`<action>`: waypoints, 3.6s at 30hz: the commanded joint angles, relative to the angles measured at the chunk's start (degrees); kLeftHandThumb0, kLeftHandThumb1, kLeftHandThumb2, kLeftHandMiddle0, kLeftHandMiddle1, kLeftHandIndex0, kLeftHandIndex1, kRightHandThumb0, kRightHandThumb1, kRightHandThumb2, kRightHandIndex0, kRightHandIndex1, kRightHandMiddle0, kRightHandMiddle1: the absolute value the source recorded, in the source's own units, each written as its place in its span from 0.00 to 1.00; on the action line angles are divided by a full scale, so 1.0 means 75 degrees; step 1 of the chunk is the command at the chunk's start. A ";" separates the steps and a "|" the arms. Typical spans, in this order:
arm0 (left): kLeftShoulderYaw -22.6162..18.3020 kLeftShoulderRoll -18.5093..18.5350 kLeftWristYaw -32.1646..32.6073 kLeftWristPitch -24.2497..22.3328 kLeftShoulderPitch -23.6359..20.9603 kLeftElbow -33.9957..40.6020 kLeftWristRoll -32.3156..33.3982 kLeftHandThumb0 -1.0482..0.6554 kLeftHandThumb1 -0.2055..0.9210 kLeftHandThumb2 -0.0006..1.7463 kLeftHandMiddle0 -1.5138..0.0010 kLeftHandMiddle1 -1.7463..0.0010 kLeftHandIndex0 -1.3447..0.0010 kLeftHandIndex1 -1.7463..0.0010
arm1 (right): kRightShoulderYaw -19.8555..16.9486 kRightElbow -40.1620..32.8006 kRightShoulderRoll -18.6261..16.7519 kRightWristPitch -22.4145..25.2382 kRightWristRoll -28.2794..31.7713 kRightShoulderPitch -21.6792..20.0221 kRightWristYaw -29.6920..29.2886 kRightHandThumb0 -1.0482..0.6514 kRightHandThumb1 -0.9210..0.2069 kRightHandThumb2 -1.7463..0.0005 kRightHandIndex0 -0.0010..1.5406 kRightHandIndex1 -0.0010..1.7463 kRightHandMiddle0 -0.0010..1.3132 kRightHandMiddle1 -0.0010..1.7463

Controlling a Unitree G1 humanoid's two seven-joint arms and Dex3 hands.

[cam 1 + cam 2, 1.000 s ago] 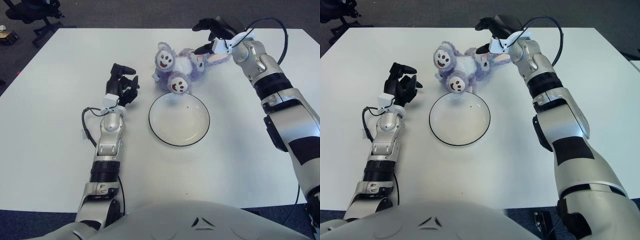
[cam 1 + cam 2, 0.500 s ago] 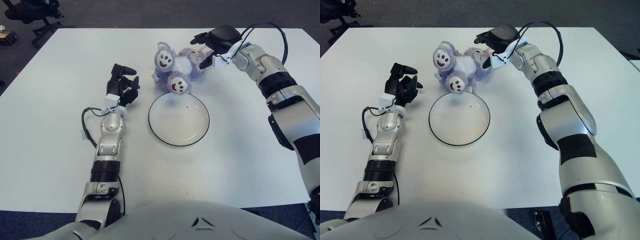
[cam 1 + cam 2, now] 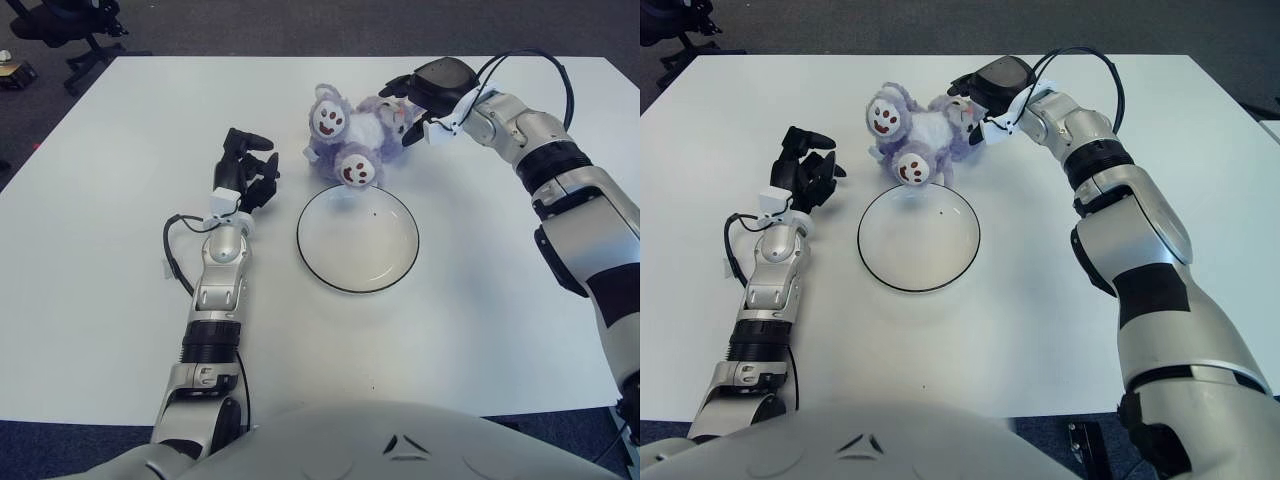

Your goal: Put the doll into the plate.

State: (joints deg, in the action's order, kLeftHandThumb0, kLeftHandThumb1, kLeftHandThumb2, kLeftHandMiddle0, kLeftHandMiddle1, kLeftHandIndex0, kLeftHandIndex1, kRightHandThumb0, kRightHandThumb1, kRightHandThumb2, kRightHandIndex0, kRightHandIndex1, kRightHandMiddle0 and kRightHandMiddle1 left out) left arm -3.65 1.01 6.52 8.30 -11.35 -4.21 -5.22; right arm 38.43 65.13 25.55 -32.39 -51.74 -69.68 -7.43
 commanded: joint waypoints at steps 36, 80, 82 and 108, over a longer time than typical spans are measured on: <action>0.0119 -0.0049 0.0221 -0.0210 -0.0030 0.0249 -0.0152 0.41 1.00 0.27 0.60 0.05 0.81 0.03 | 0.0160 0.0565 -0.0873 0.0648 -0.0001 -0.0726 0.0247 0.23 0.06 1.00 0.24 0.00 0.24 0.00; 0.0175 -0.0061 0.0273 -0.0447 0.0113 0.0633 -0.0193 0.41 1.00 0.27 0.61 0.04 0.81 0.03 | 0.0485 0.1487 -0.1752 0.1595 0.0017 -0.0277 0.0953 0.21 0.07 1.00 0.25 0.00 0.22 0.00; 0.0171 -0.0057 0.0269 -0.0440 0.0117 0.0638 -0.0188 0.41 1.00 0.27 0.61 0.04 0.81 0.03 | 0.0491 0.1509 -0.1740 0.1585 0.0030 -0.0242 0.1050 0.20 0.08 1.00 0.25 0.00 0.21 0.00; 0.0133 -0.0012 0.0239 -0.0323 0.0102 0.0550 -0.0151 0.41 1.00 0.27 0.60 0.05 0.81 0.03 | 0.0176 0.1567 -0.1754 0.1620 0.0564 -0.0017 0.2227 0.23 0.11 1.00 0.42 0.04 0.23 0.00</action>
State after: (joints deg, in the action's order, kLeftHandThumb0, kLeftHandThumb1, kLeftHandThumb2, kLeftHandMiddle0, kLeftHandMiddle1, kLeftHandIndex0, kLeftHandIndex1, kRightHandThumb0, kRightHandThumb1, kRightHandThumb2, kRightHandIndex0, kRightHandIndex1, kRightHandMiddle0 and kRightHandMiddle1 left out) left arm -2.40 0.52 8.06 5.34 -10.81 0.12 -6.00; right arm 39.07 75.66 12.47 -20.30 -47.37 -72.74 7.18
